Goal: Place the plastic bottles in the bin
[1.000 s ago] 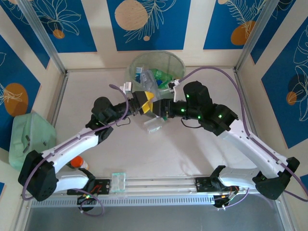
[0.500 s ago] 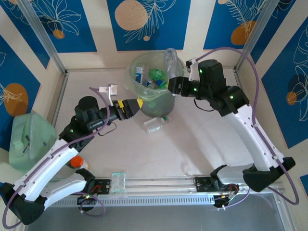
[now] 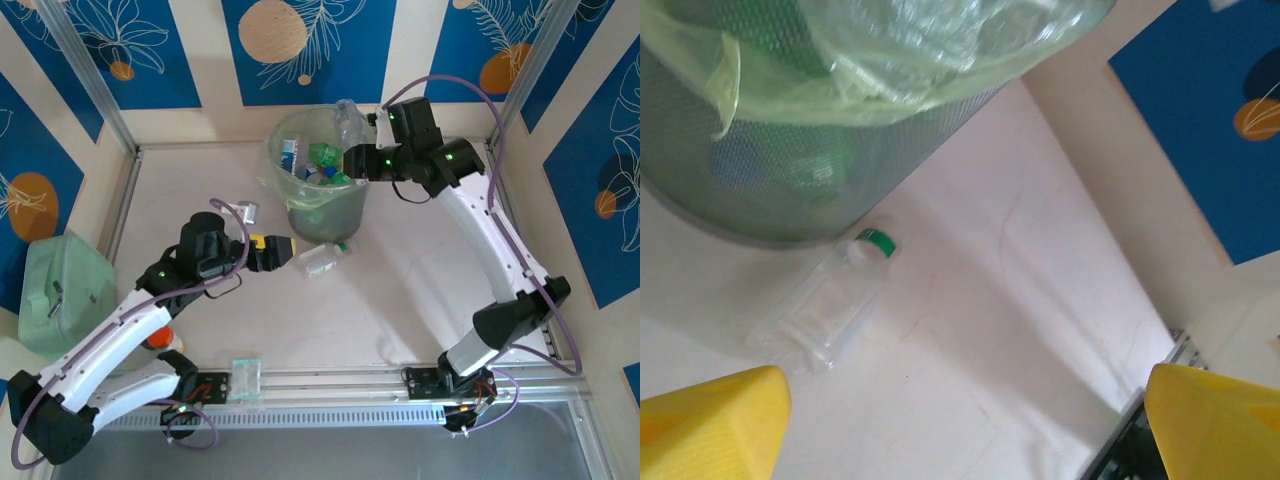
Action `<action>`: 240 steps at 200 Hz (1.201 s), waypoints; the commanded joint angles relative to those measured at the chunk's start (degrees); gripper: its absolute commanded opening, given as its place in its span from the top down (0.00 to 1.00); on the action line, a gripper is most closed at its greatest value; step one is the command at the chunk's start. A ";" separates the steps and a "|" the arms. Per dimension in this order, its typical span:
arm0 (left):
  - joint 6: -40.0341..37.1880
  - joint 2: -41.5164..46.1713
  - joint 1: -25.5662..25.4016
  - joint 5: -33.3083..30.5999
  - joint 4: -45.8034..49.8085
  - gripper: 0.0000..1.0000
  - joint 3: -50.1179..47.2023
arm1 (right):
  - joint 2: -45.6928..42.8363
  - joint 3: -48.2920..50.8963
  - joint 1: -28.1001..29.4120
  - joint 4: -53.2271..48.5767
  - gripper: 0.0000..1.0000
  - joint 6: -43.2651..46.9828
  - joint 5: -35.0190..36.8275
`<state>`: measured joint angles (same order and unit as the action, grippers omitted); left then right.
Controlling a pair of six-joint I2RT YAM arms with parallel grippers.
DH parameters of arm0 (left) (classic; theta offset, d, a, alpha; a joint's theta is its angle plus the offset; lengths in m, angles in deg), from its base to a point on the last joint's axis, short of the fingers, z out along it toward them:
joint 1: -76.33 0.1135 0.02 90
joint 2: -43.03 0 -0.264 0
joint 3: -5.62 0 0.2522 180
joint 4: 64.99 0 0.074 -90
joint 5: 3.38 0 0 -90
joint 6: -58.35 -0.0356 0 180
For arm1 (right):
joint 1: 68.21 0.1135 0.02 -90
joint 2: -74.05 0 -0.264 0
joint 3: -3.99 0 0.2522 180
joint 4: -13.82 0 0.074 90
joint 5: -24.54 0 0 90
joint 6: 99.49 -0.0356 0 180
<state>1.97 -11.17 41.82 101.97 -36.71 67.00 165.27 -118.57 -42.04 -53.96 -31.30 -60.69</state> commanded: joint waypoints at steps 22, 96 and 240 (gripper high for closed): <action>-4.30 -4.05 0.49 -0.43 -0.88 0.07 -3.11 | 7.97 -11.73 -0.33 -4.55 0.33 -0.61 0.77; -10.80 -11.88 0.40 1.62 -2.57 0.00 -3.94 | 12.36 -21.18 1.28 -7.87 0.19 -6.68 -0.66; -30.10 -33.47 -5.12 -7.20 -8.32 0.05 4.23 | -28.32 30.16 1.10 6.59 0.17 -18.54 -2.82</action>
<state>-20.08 -42.27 38.74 98.91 -44.97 69.79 140.51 -92.73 -38.85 -50.18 -46.42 -60.18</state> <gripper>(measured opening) 0.959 0.824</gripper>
